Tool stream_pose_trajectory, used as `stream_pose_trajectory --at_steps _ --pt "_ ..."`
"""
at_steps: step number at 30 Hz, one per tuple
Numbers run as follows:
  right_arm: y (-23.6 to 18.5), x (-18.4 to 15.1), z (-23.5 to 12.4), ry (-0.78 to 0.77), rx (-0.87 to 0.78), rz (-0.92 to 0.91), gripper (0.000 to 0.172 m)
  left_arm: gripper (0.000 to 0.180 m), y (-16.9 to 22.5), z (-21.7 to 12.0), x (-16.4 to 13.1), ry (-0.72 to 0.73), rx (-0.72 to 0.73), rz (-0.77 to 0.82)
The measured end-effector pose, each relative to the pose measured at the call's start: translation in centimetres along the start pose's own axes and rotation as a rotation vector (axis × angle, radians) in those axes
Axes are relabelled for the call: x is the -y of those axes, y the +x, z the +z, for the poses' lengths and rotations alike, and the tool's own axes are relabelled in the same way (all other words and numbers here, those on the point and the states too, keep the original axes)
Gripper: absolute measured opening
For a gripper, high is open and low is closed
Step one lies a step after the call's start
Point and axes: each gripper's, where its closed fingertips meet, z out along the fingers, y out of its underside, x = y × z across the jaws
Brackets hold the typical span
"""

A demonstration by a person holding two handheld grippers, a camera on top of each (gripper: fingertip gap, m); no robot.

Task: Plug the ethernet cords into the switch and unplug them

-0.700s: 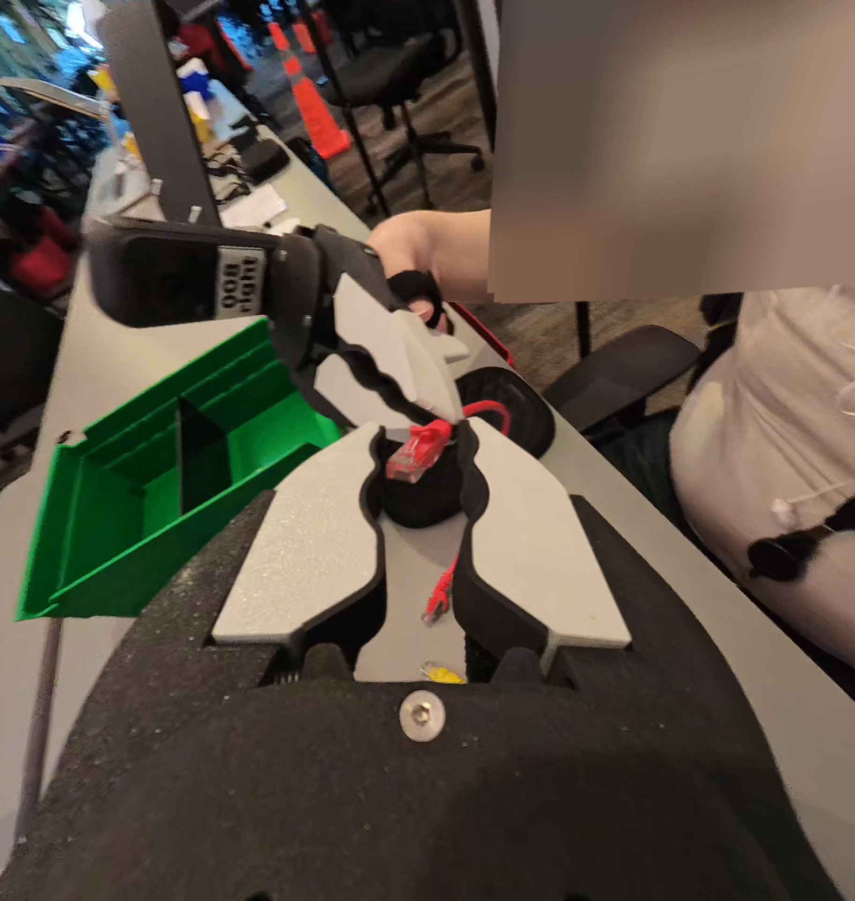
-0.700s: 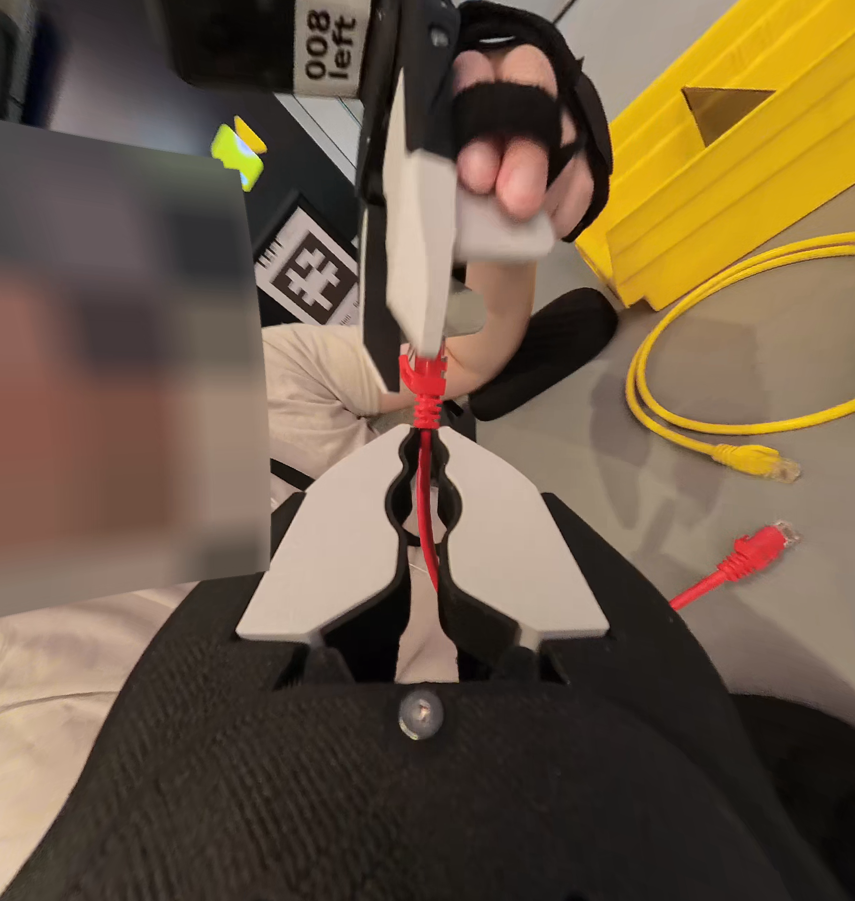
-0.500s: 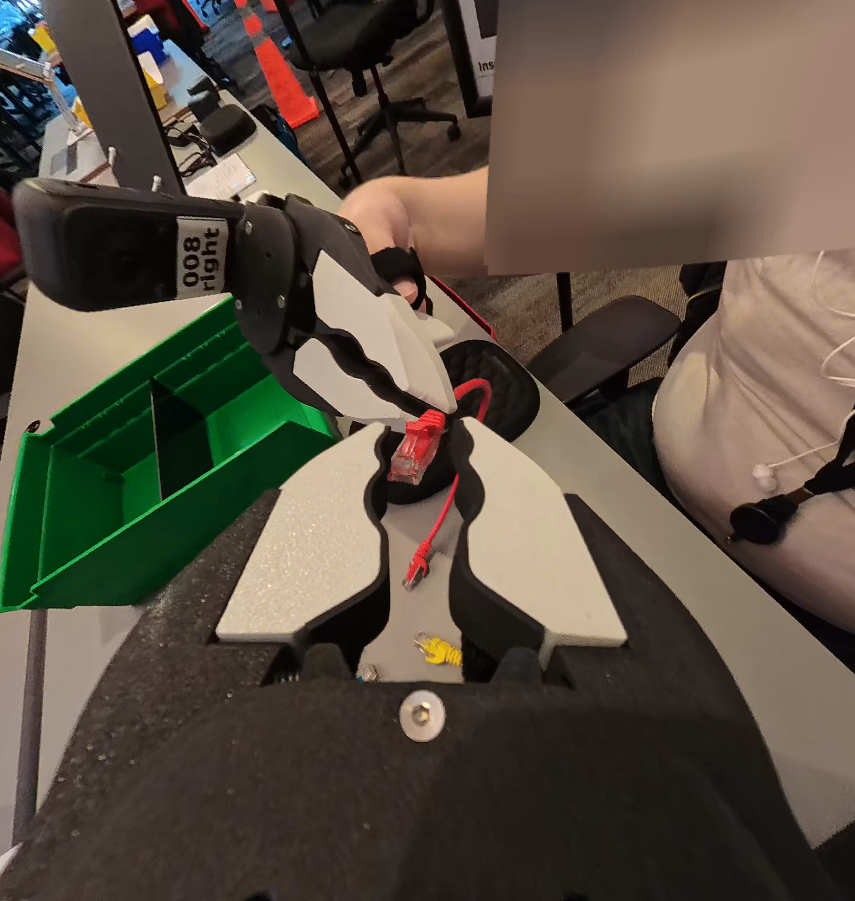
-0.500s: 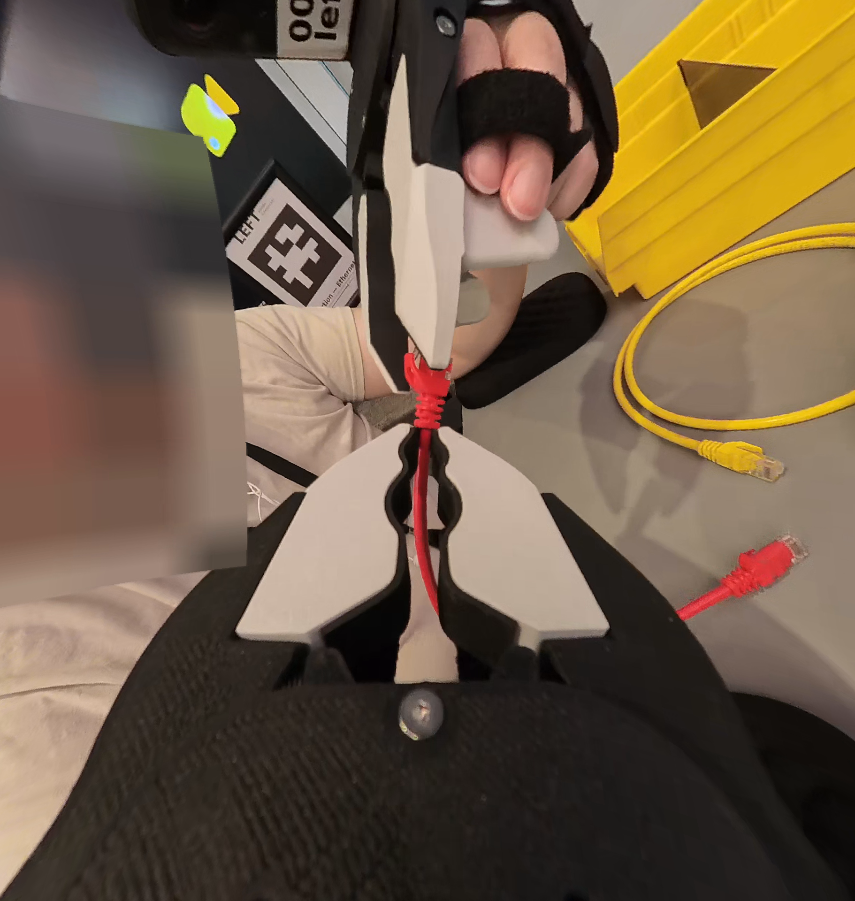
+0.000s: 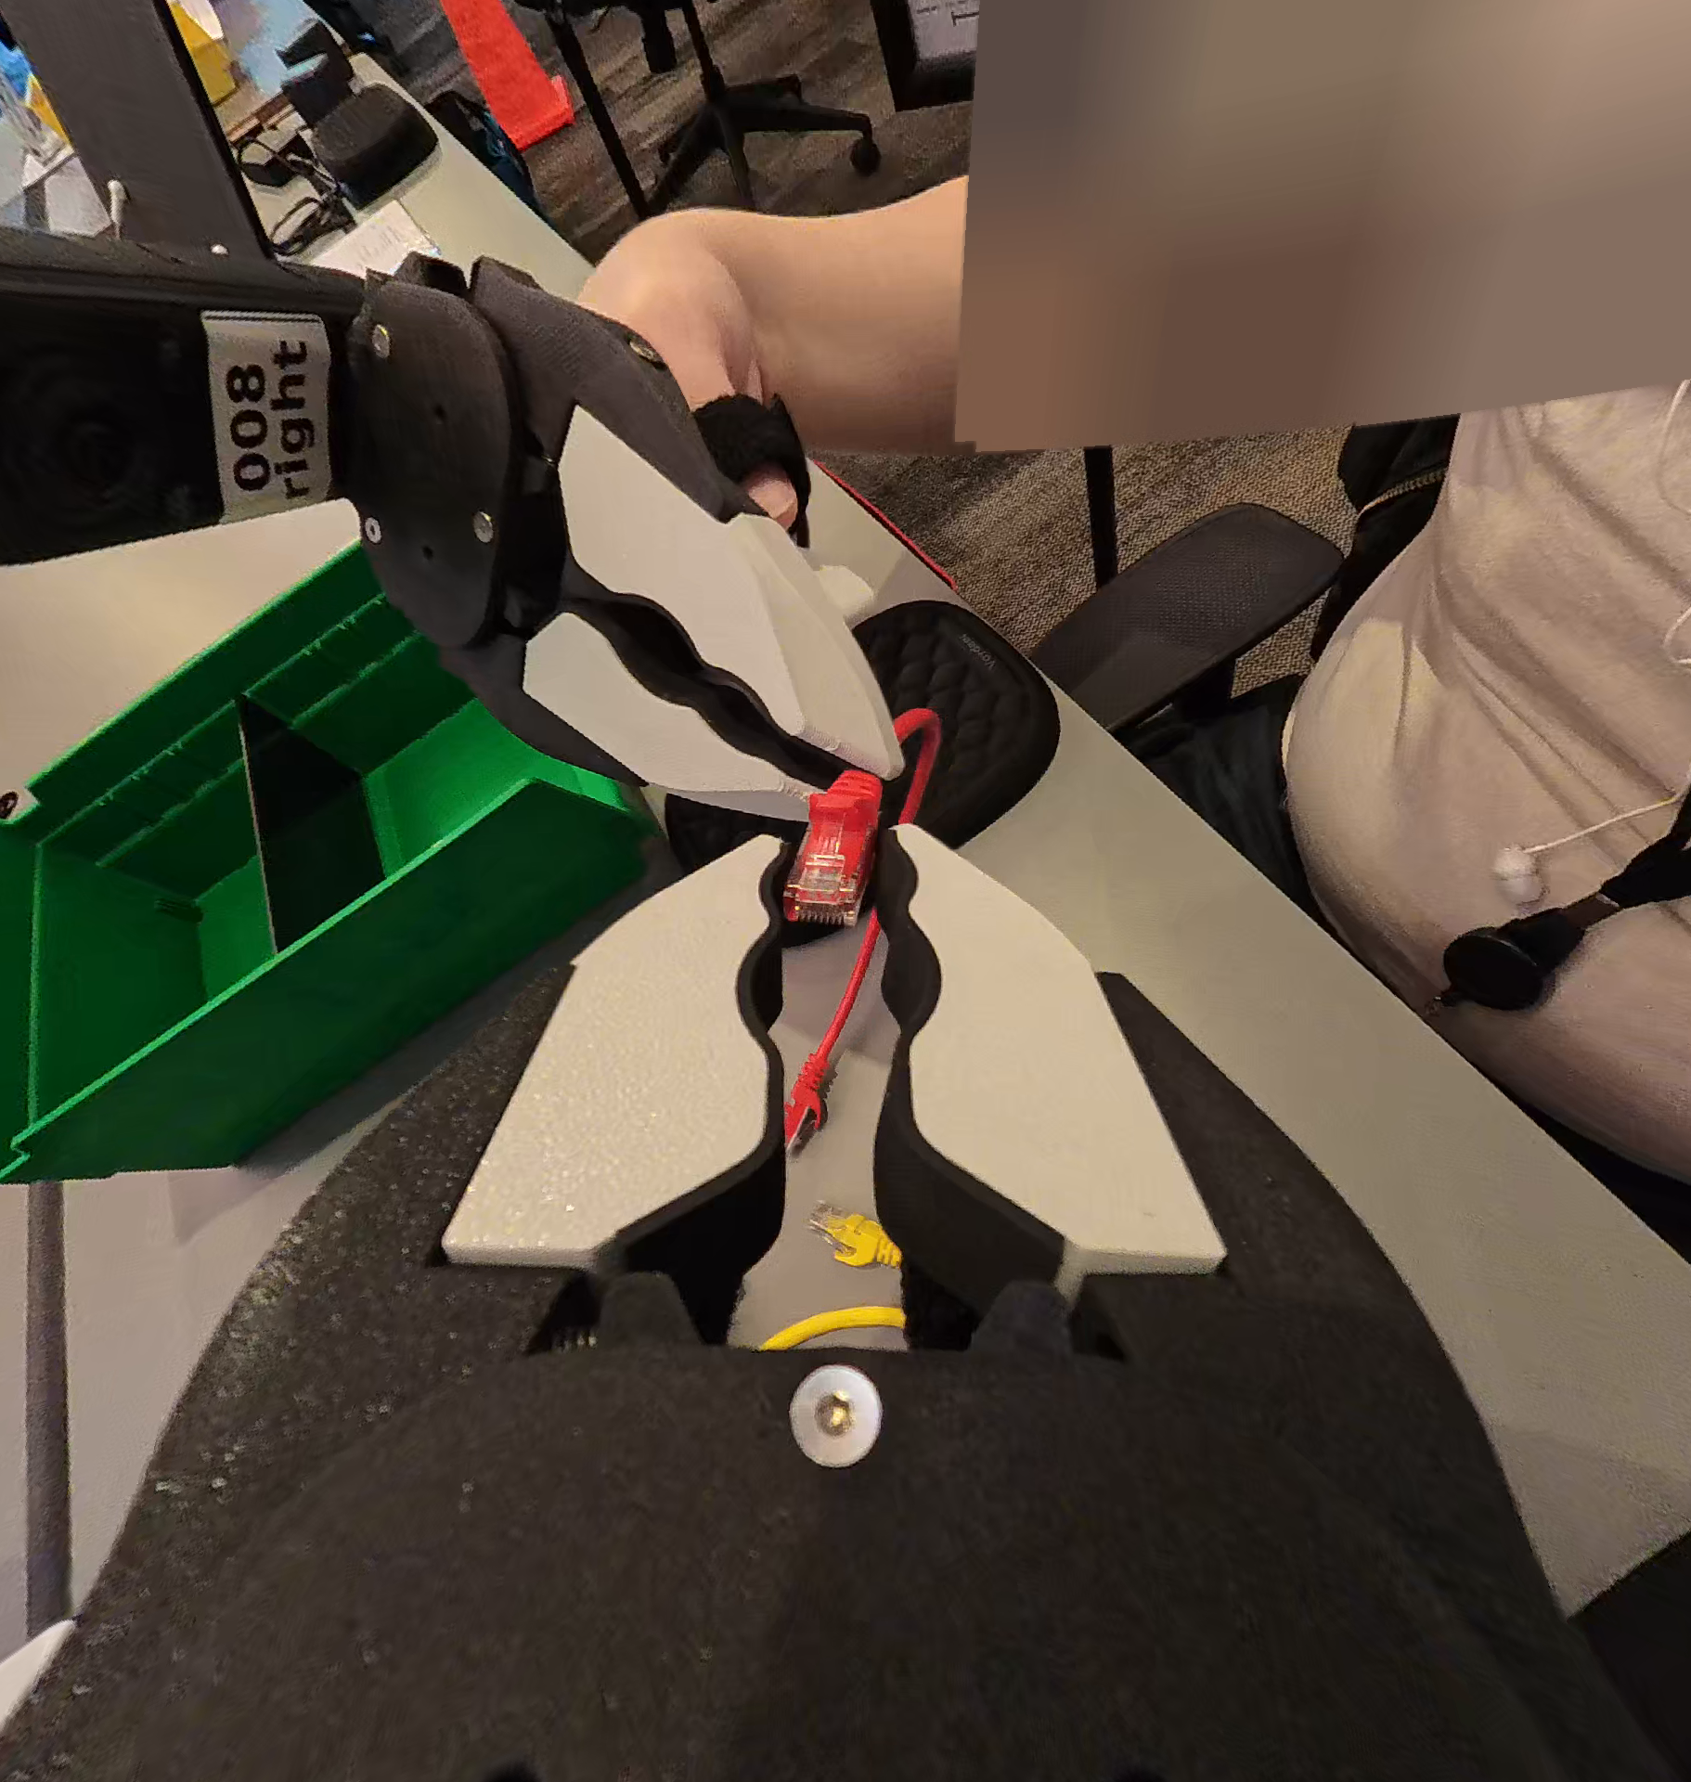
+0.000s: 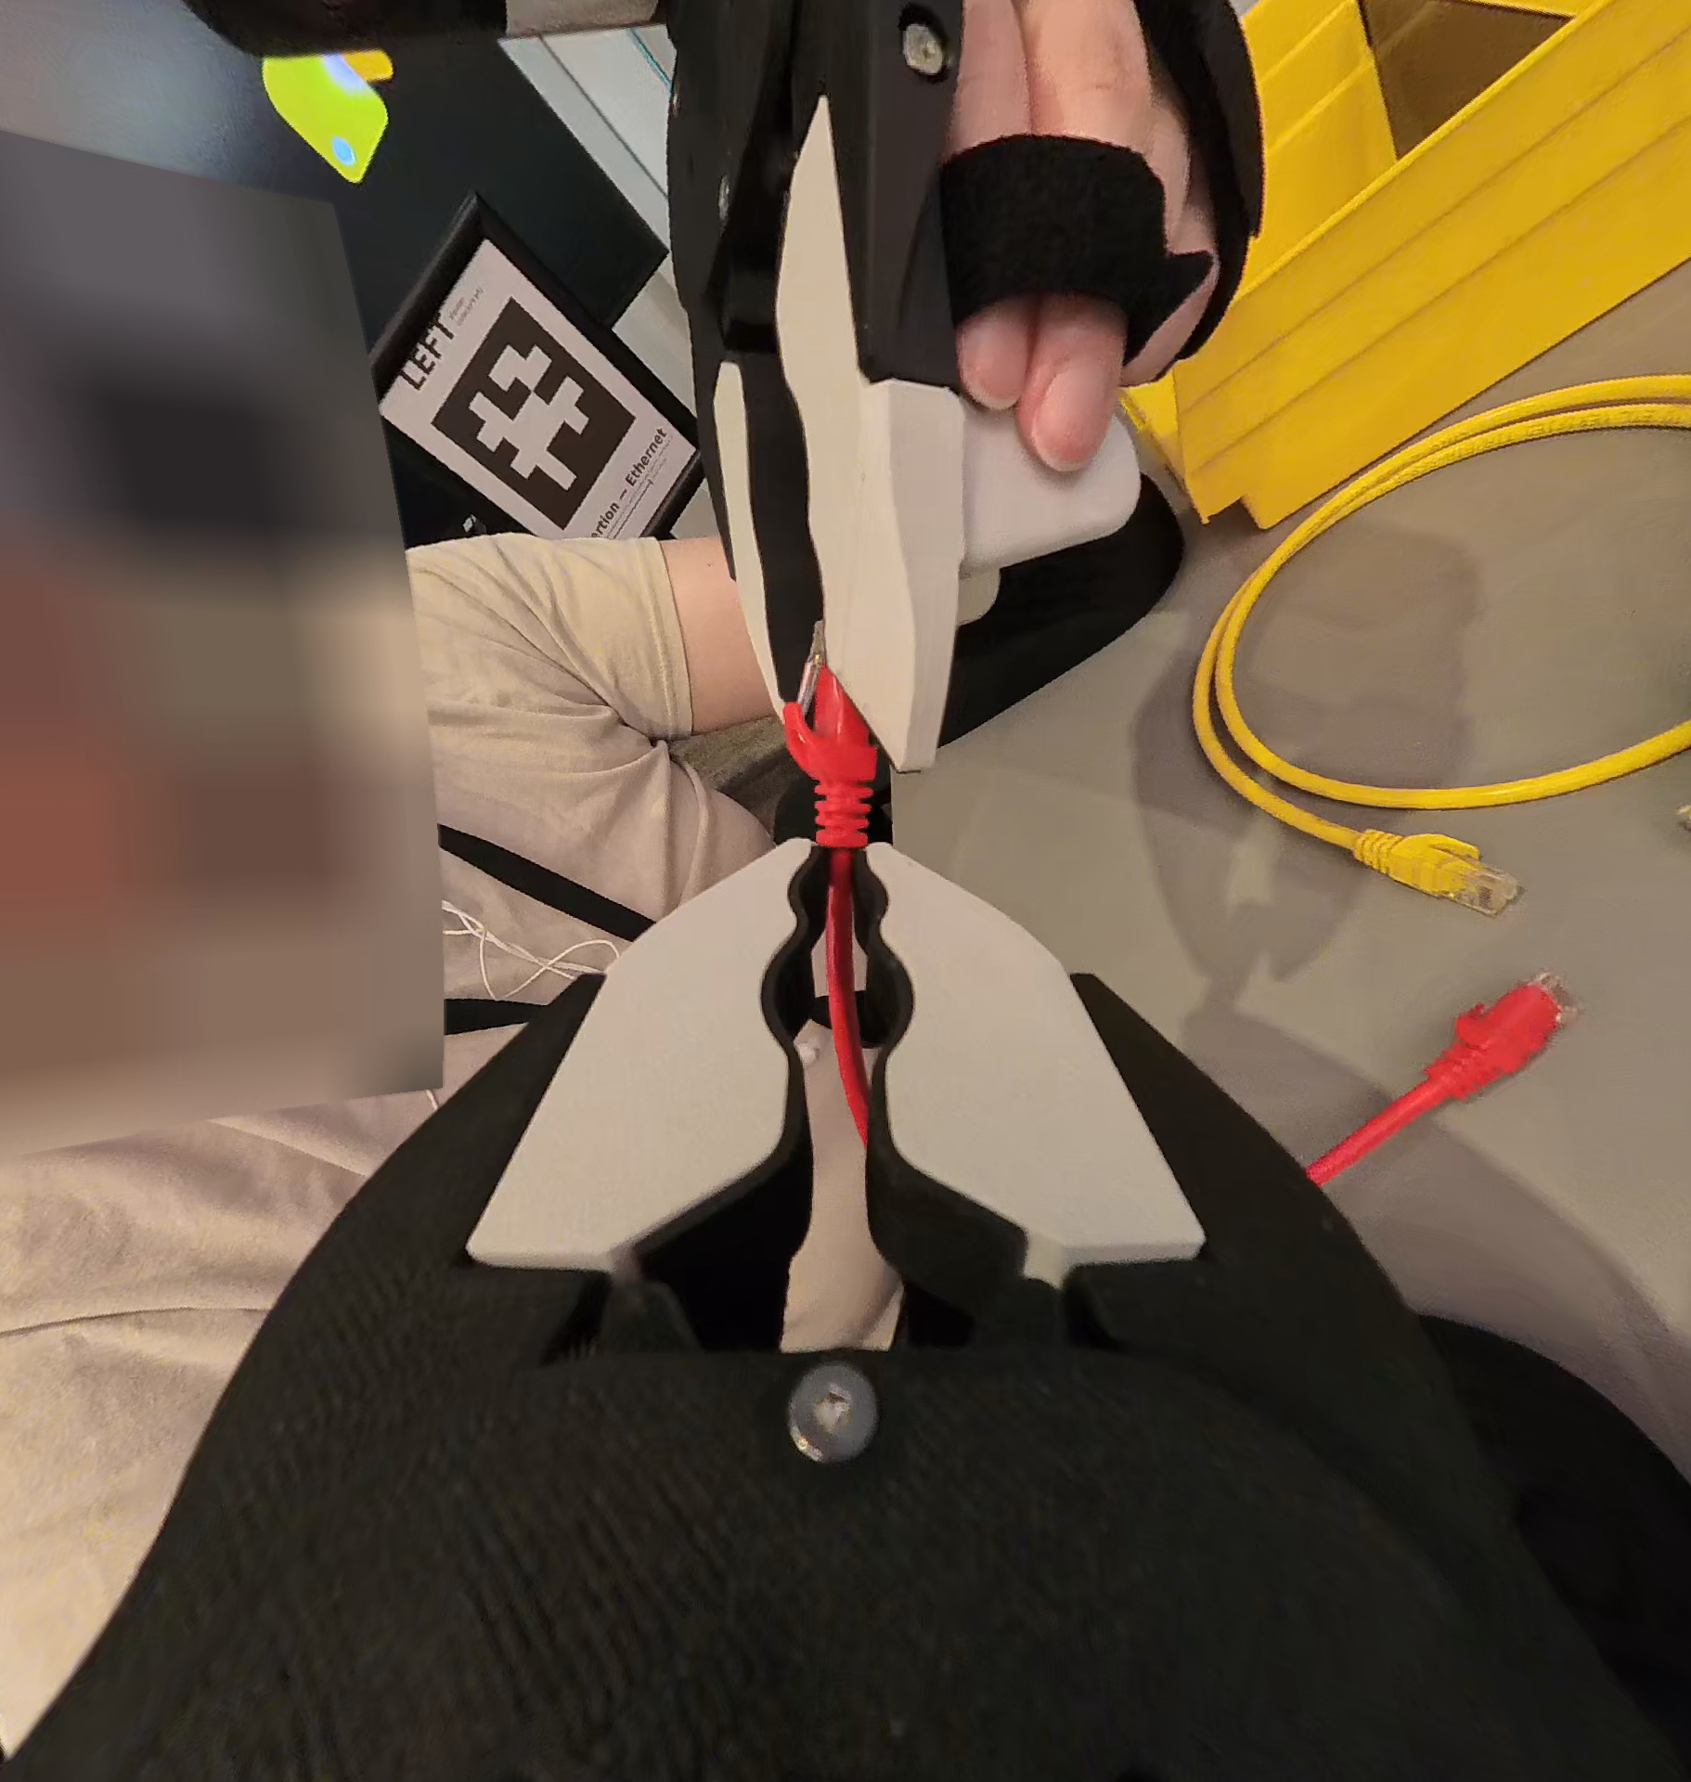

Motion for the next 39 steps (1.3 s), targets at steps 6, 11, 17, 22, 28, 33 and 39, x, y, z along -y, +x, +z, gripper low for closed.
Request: stream_pose_trajectory --at_steps 6,11,17,22,28,33,39 --pt "0.0 -0.5 -0.3 -0.027 -0.005 0.001 0.005 0.013 0.3 0.3 0.2 0.014 -0.019 0.001" --pt "0.7 0.8 -1.4 0.039 -0.080 -0.065 0.006 0.013 -1.0 0.0 0.3 0.000 0.049 -0.018" --pt "-2.3 8.4 -10.0 0.414 -0.664 -0.597 0.017 0.012 -6.3 -2.8 -0.2 0.057 0.291 -0.241" --pt "-6.8 7.3 -1.6 0.544 -0.312 -0.709 0.016 0.012 -8.5 -4.8 -0.2 0.232 0.300 -0.439" --pt "5.9 7.0 3.2 0.755 -0.506 -0.347 0.018 0.012 -7.3 -7.6 2.4 0.338 0.262 -0.427" --pt "0.2 11.1 -1.3 1.162 -0.458 -0.718 0.036 0.012 -5.0 -8.9 4.7 0.390 0.181 -0.379" --pt "-6.3 11.7 -3.5 1.318 0.007 -0.862 0.040 0.012 -4.7 -9.4 4.8 0.410 0.144 -0.385"
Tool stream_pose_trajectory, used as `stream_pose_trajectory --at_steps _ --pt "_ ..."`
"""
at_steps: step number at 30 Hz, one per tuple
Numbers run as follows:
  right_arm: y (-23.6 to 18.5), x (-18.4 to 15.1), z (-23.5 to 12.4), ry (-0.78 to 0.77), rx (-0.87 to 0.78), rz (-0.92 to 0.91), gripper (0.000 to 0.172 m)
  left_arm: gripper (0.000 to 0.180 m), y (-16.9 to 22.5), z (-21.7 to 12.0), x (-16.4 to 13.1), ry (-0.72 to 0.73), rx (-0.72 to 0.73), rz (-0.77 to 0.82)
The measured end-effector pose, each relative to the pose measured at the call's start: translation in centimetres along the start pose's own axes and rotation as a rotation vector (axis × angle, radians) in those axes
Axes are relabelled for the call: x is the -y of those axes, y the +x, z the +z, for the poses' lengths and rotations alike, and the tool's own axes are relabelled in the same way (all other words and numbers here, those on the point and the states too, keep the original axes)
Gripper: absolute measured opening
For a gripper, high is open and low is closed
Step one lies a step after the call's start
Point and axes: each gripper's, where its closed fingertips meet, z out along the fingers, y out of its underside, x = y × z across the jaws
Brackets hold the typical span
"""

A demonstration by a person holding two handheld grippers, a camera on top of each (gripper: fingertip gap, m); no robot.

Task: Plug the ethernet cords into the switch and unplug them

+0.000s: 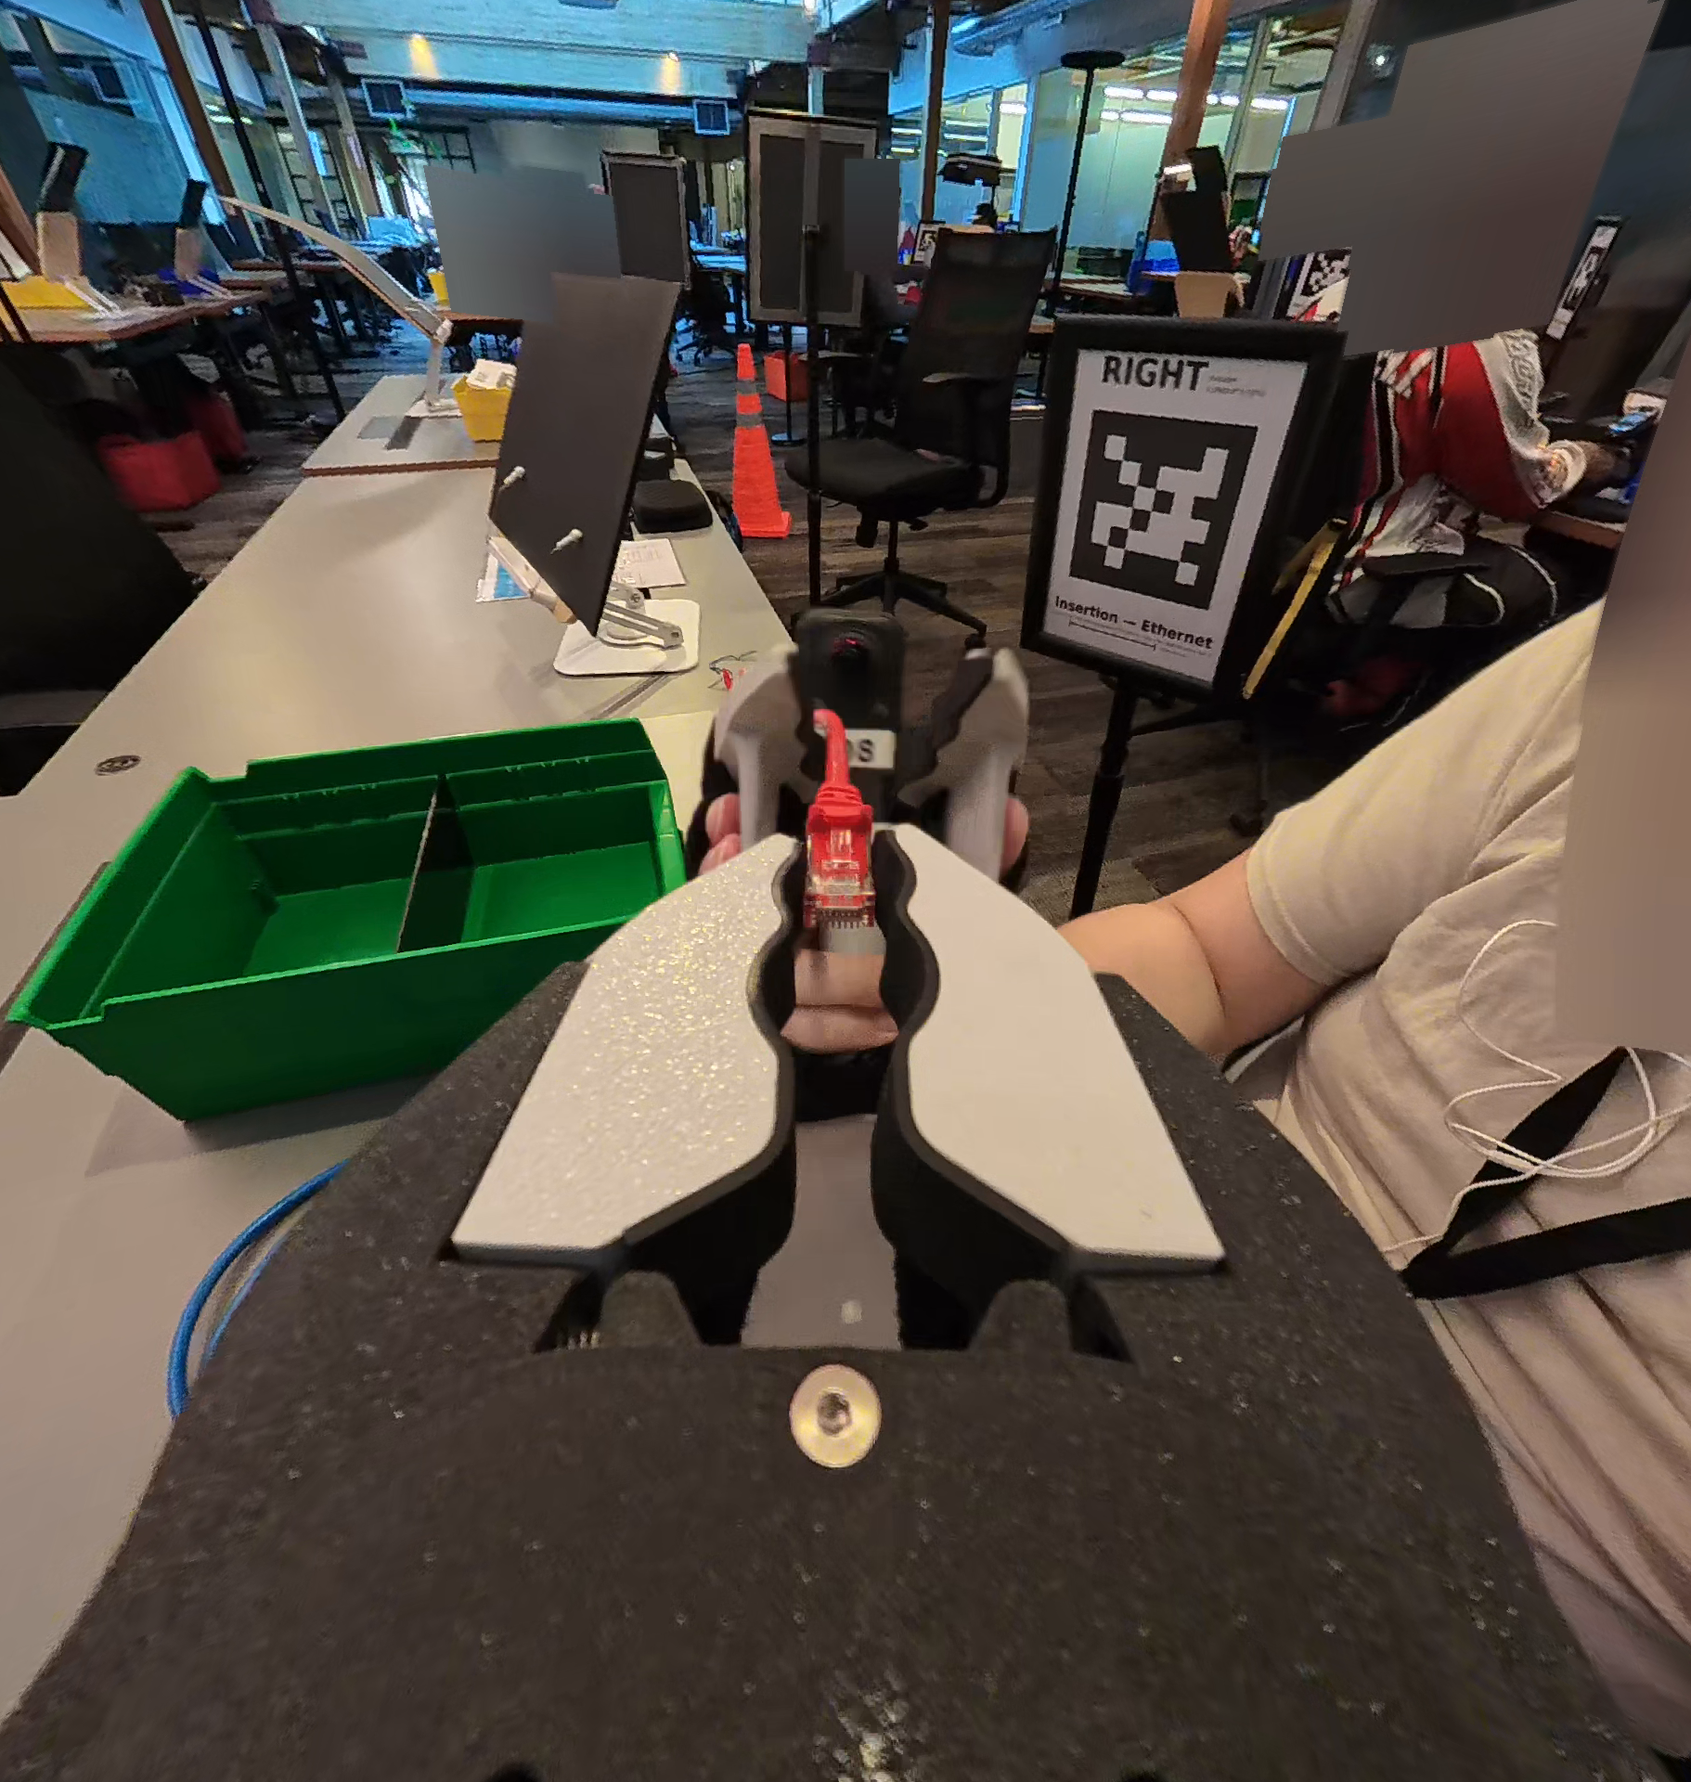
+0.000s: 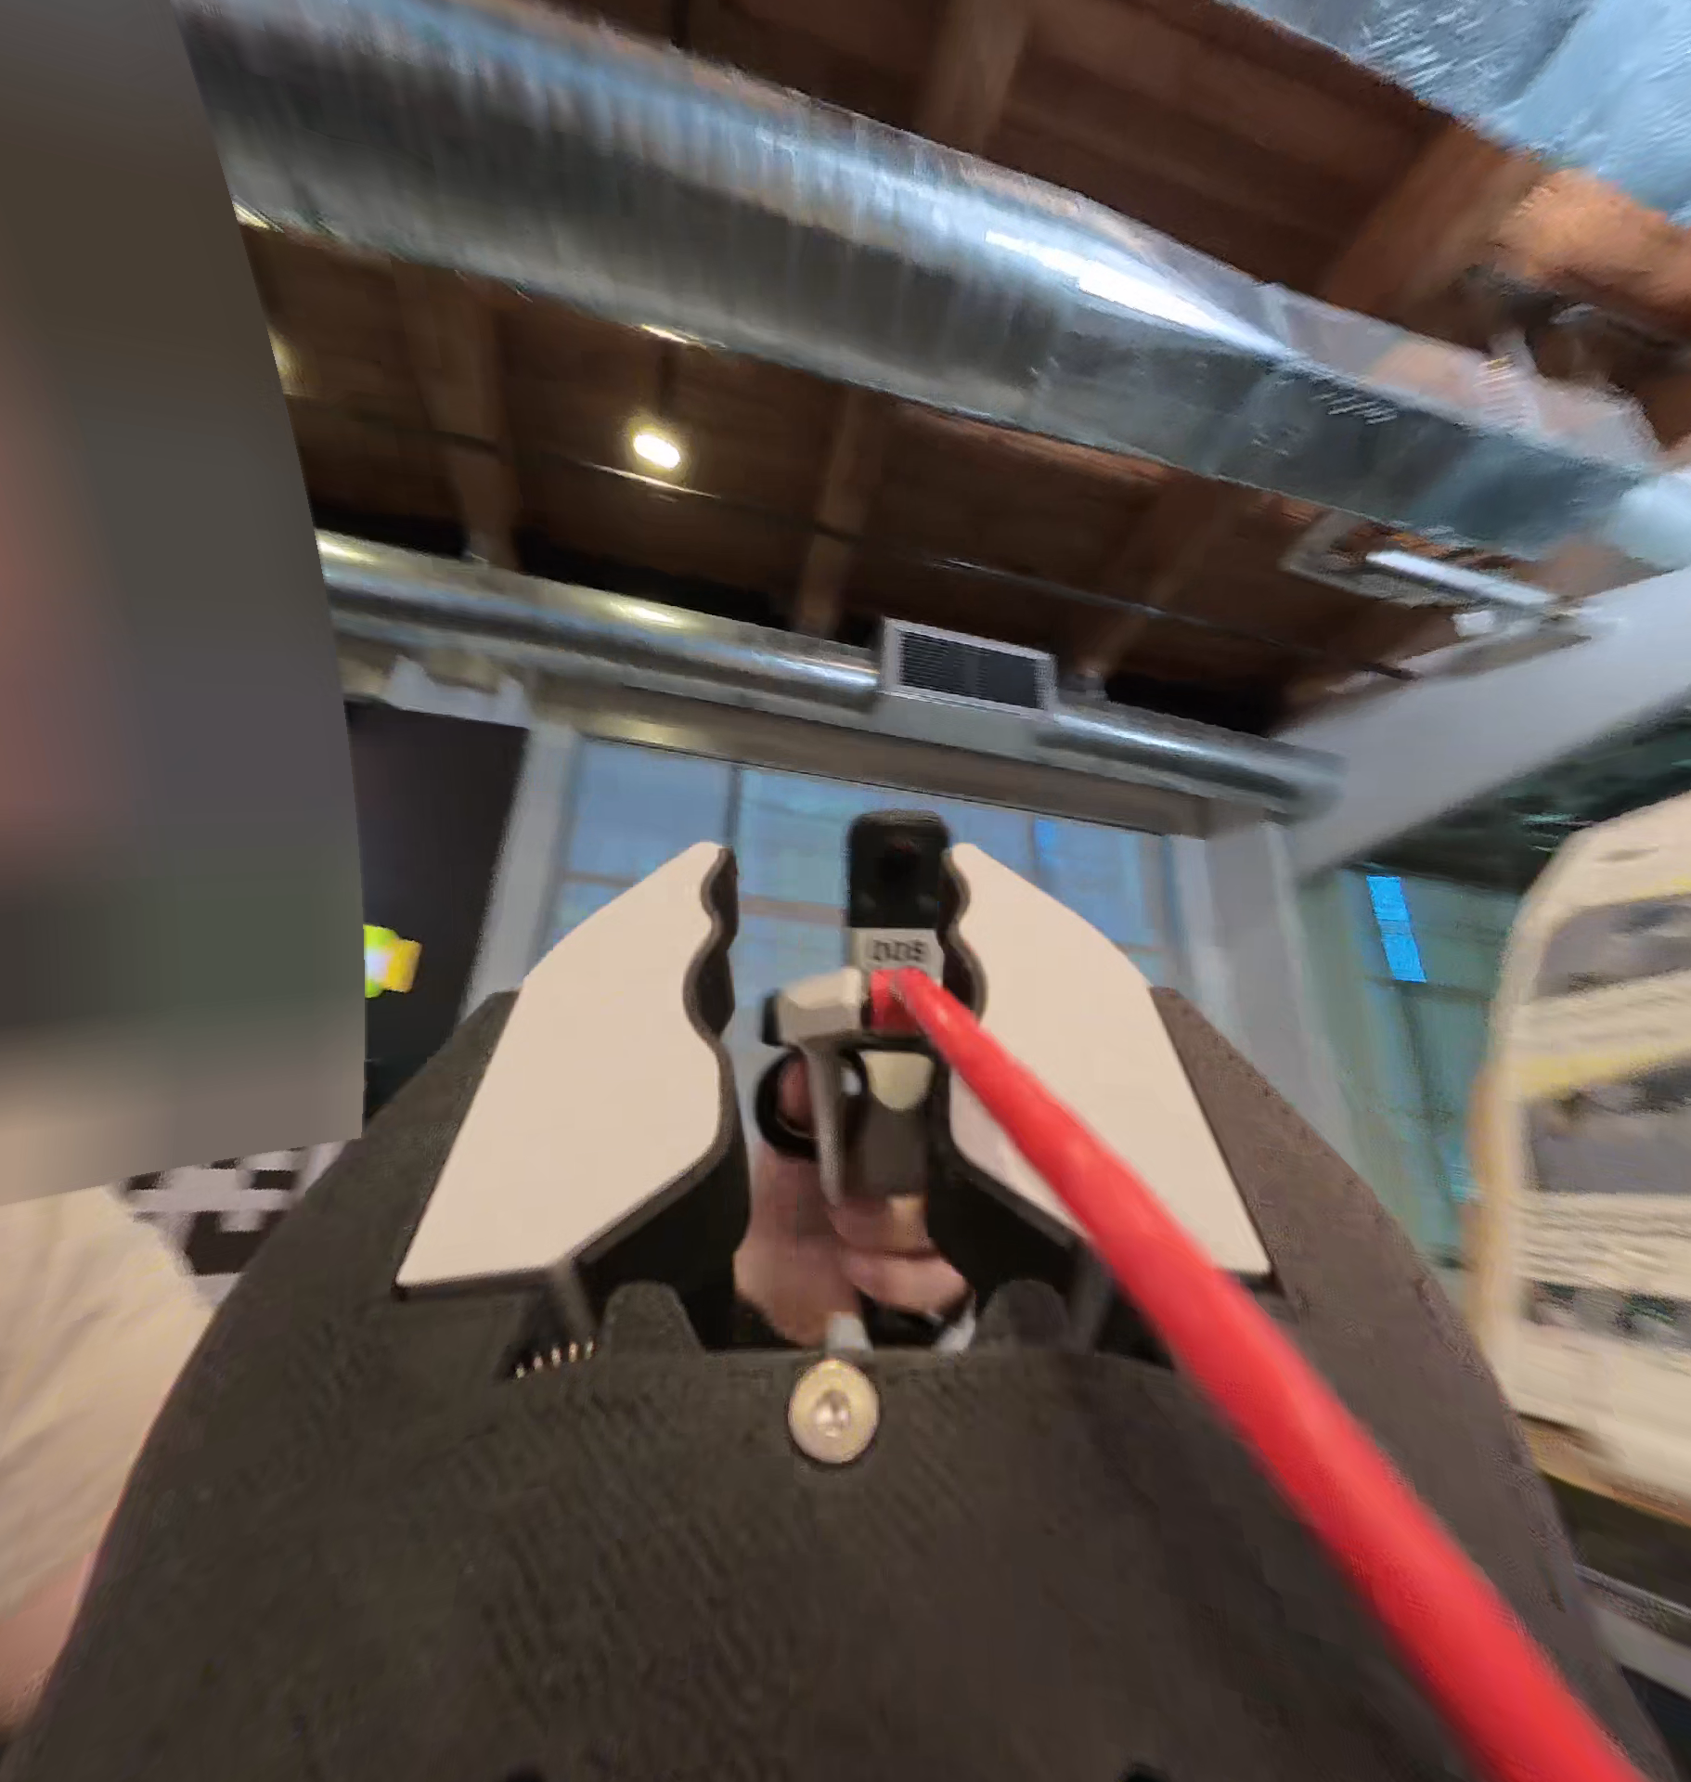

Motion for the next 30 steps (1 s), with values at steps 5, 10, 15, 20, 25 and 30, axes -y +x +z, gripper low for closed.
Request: stream_pose_trajectory --at_steps 5,10,15,20,25,30 --pt "0.4 -0.8 0.9 -0.072 0.053 -0.008 0.038 0.012 0.5 0.7 -0.7 -0.043 -0.021 0.025" --pt "0.4 -2.5 0.0 -0.360 0.033 -0.216 0.019 0.012 0.3 -0.4 -0.6 -0.078 0.033 0.072" --pt "0.5 -3.6 -0.6 -0.581 0.030 -0.251 0.016 0.012 0.4 -0.5 -1.0 -0.113 0.046 0.098" --pt "1.2 -3.7 -0.6 -0.588 -0.029 -0.179 0.018 0.012 0.0 -0.1 -1.7 -0.152 0.069 0.106" --pt "0.9 -3.1 -0.7 -0.506 -0.009 -0.115 0.006 0.012 0.1 0.2 -2.2 -0.175 0.058 0.112" --pt "0.9 -3.5 -1.2 -0.558 0.003 -0.133 0.006 0.012 0.0 0.2 -2.4 -0.191 0.063 0.122"
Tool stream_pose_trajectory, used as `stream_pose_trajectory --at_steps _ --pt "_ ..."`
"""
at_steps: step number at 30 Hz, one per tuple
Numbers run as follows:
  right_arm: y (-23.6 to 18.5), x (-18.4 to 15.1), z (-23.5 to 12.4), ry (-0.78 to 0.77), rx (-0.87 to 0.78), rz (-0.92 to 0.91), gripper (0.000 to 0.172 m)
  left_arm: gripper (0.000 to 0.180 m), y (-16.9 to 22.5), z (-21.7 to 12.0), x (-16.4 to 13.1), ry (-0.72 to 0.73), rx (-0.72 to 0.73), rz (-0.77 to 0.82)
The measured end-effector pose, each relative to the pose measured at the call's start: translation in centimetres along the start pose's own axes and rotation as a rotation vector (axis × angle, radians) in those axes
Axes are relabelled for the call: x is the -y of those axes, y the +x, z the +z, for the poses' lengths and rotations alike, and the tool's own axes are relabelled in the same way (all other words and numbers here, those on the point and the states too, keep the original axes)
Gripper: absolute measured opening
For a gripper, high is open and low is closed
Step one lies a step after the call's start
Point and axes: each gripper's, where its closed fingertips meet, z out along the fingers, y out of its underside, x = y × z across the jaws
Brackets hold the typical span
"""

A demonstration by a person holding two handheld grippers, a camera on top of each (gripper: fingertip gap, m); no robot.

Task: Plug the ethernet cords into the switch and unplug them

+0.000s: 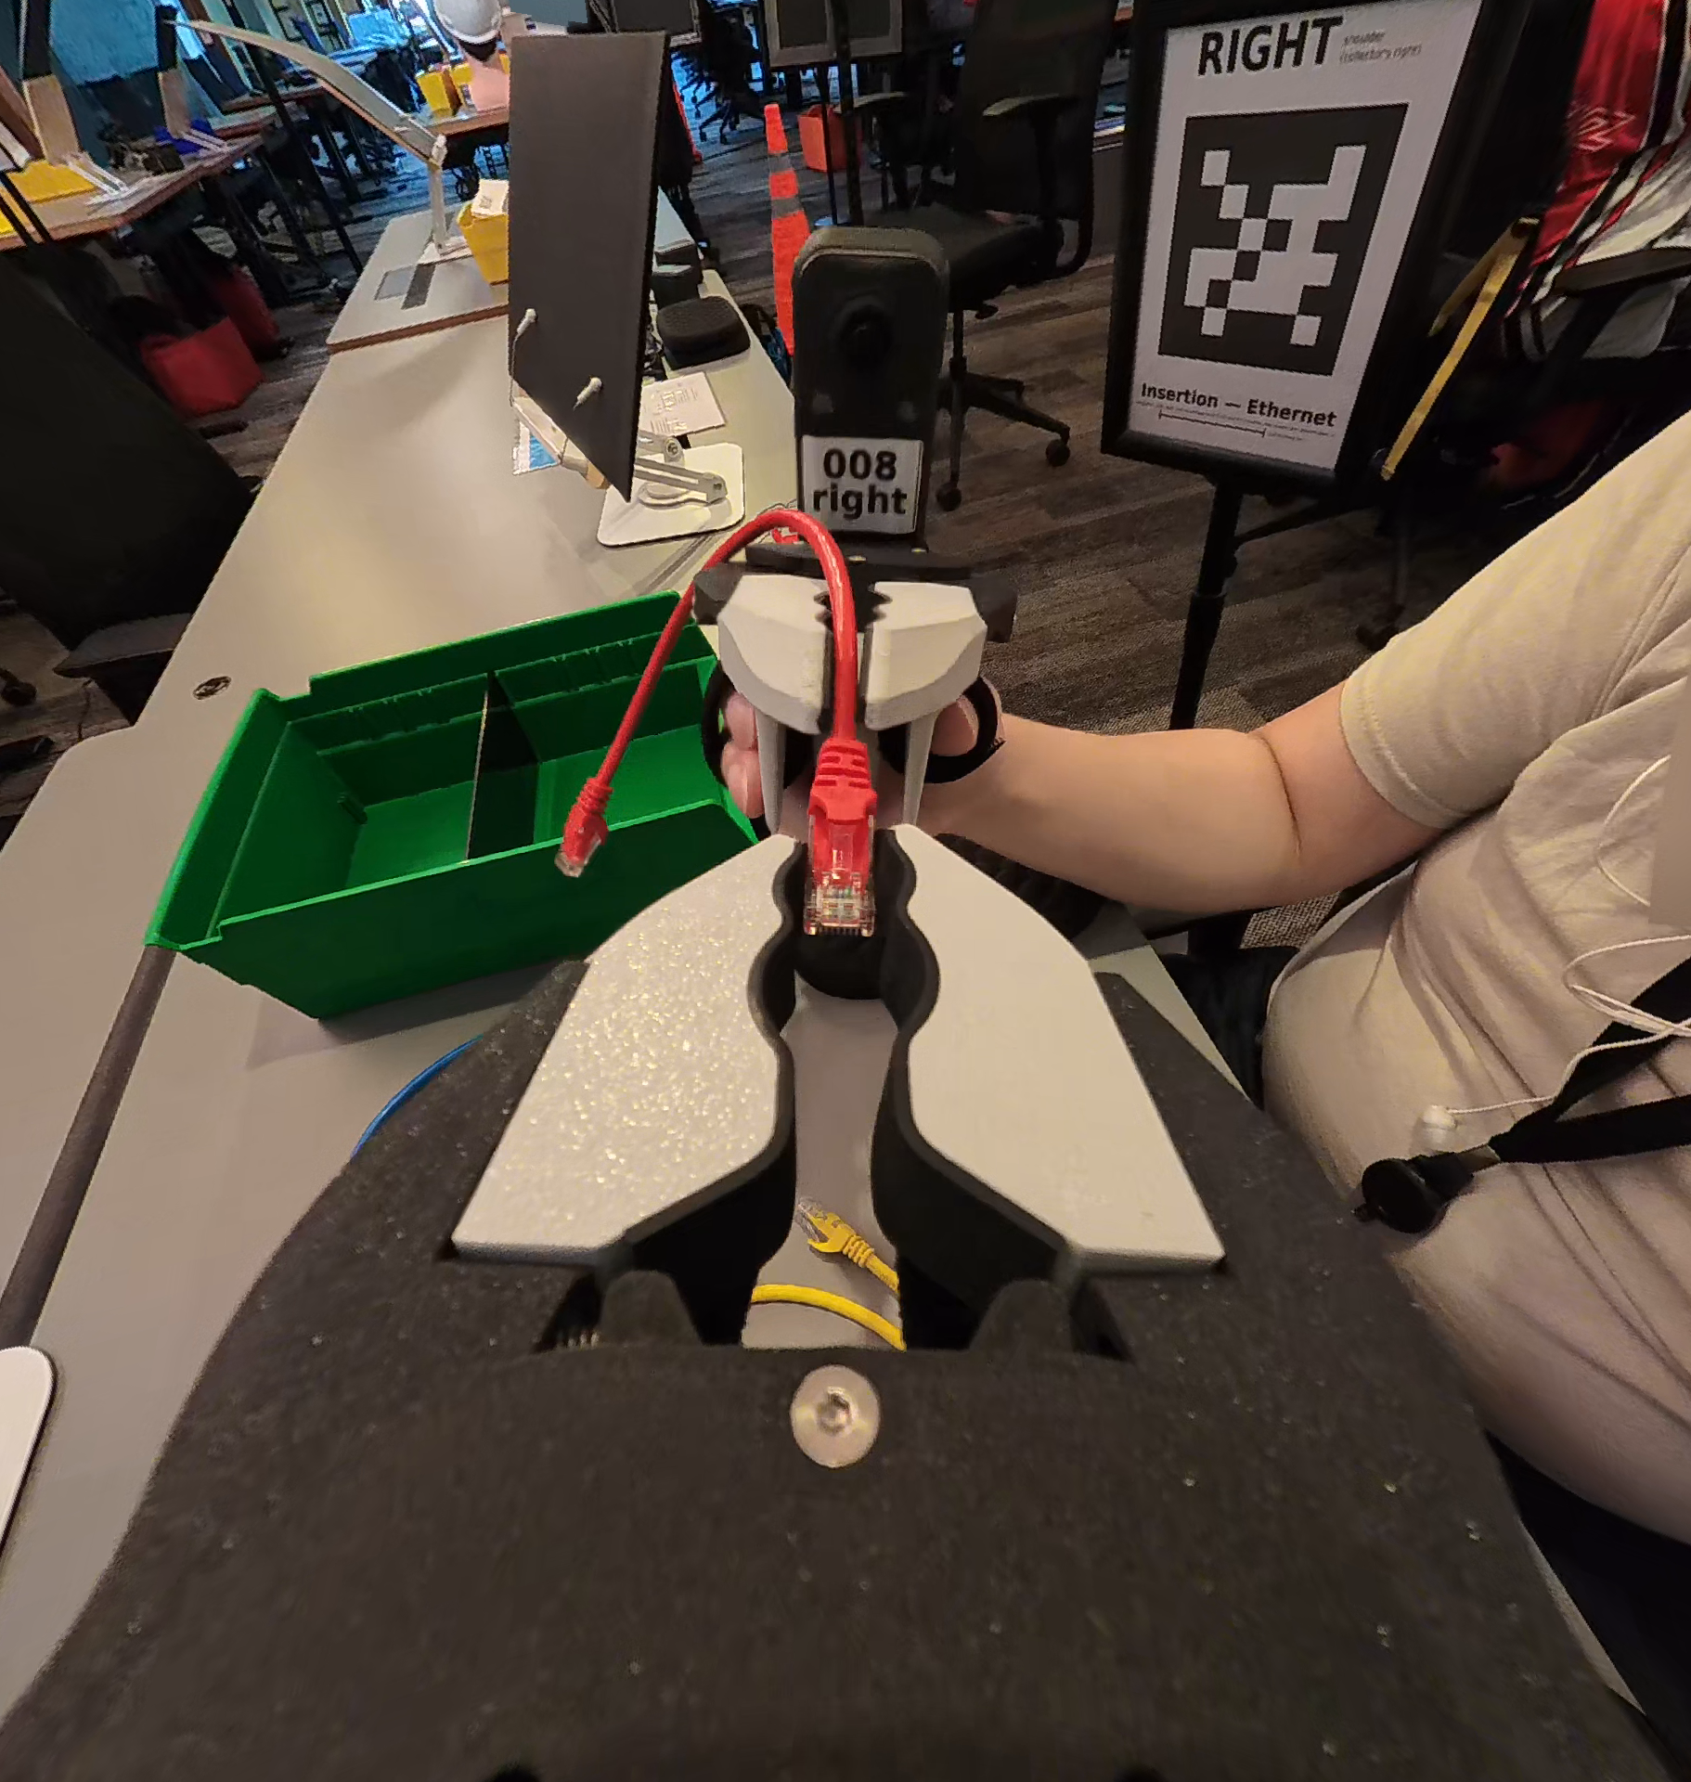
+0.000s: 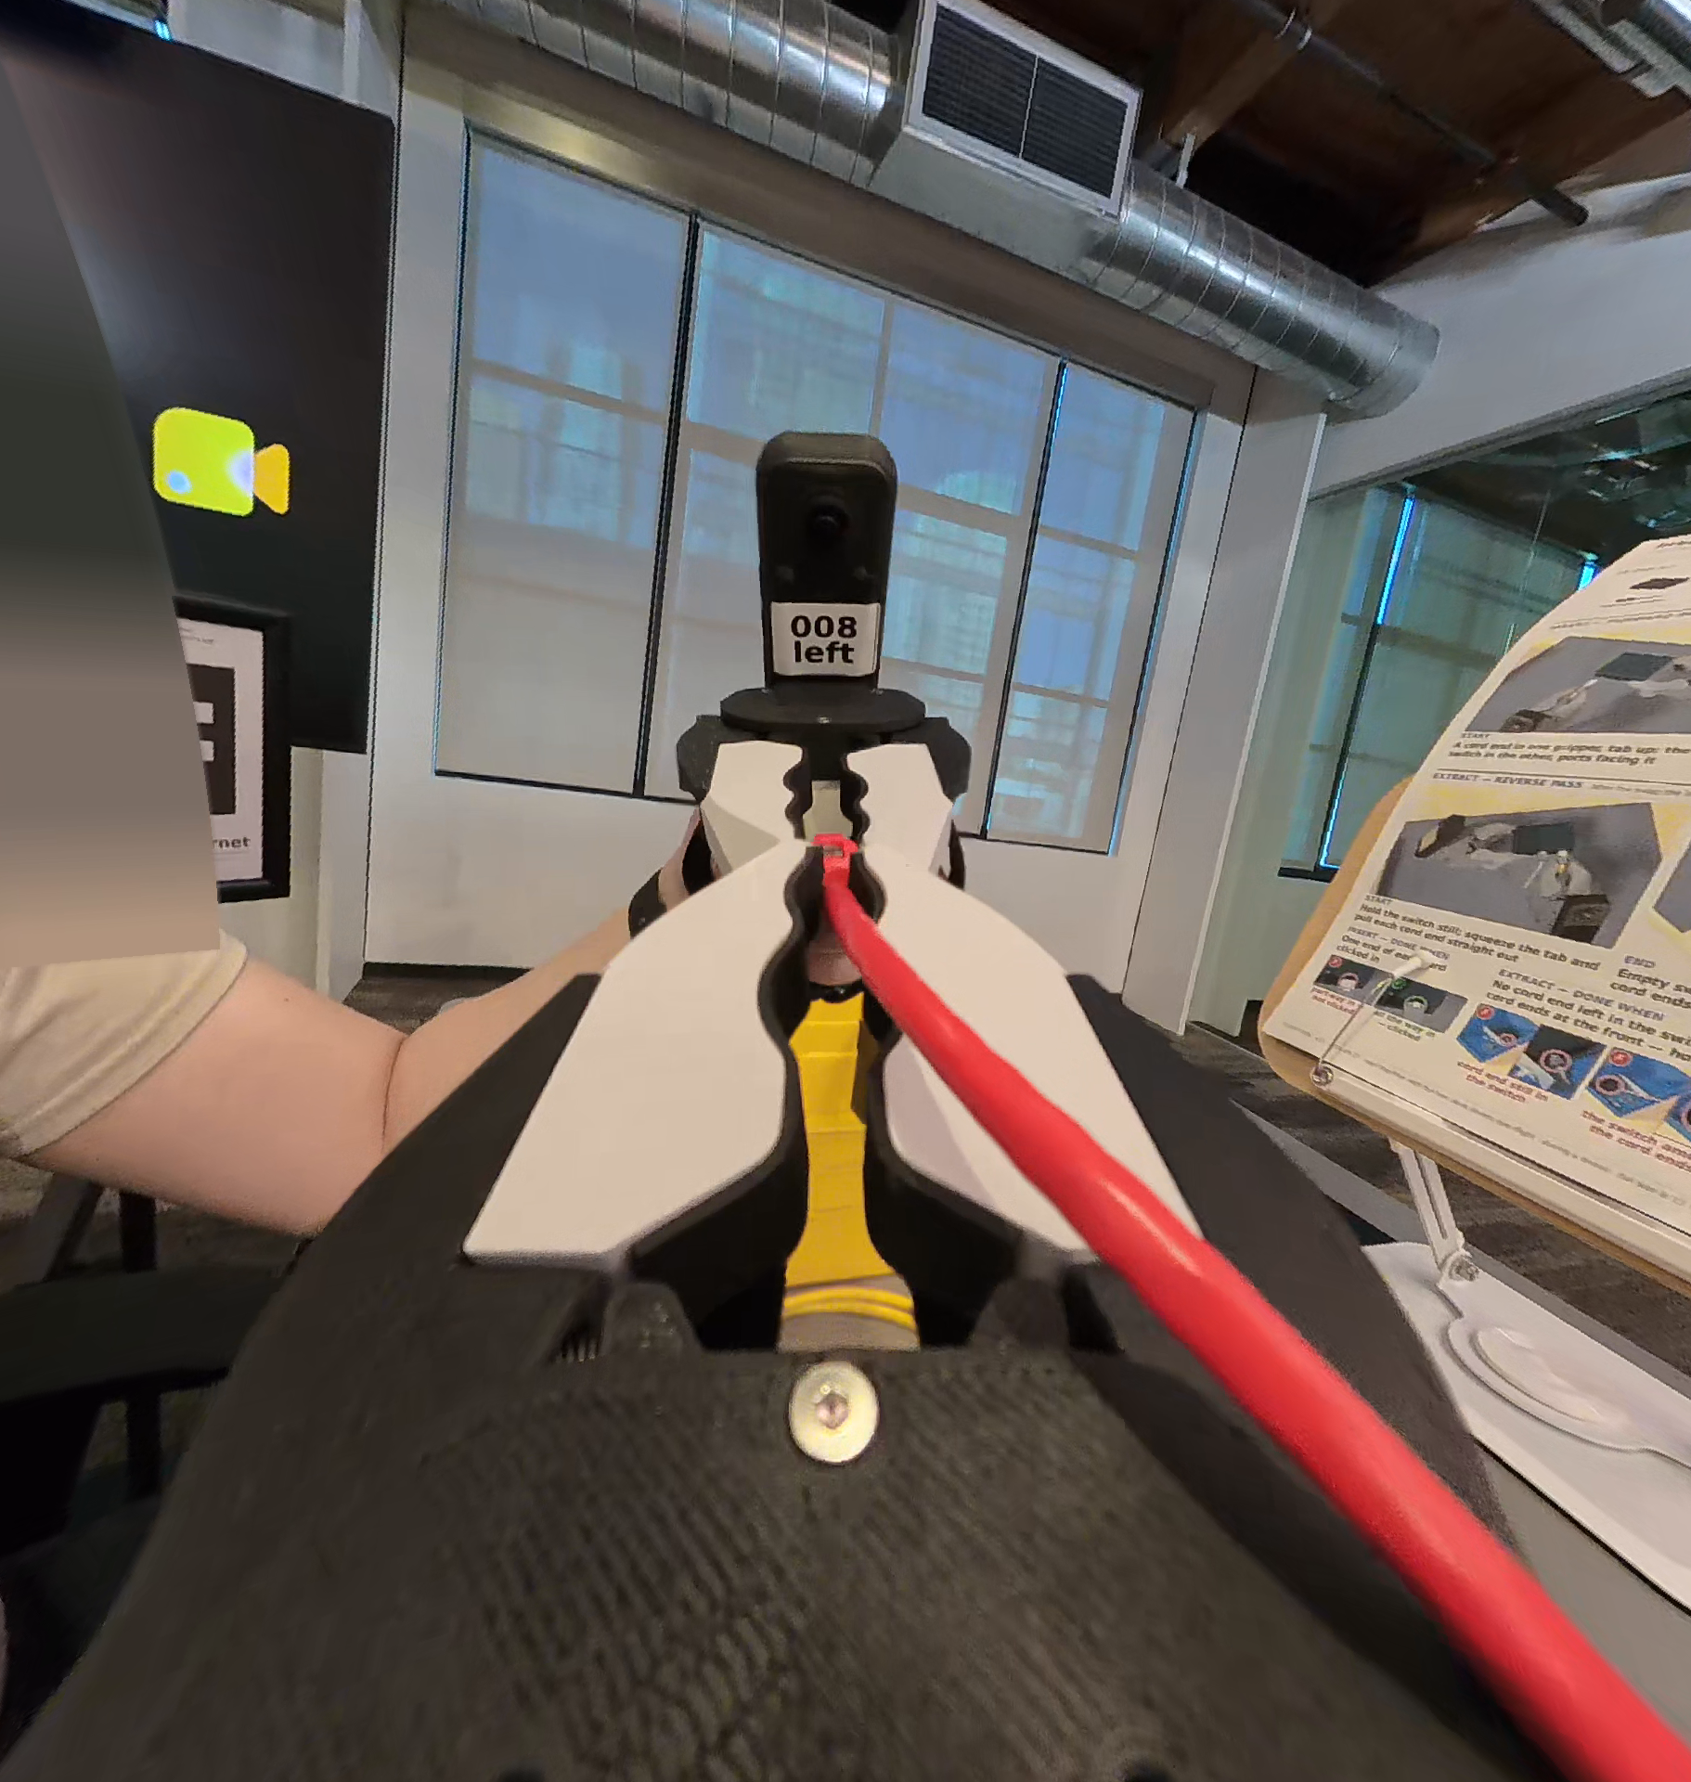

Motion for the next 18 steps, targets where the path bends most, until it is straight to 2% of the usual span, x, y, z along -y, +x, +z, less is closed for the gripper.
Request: stream_pose_trajectory --at_steps 13,18 --pt "-0.2 -0.8 -0.6 -0.121 -0.014 -0.075 0.007 0.012 0.3 0.9 -0.8 -0.042 -0.030 -0.019" --pt "0.2 -1.4 -0.8 -0.161 -0.016 -0.027 0.006 0.012 -0.2 1.1 -1.3 -0.066 -0.009 -0.011"
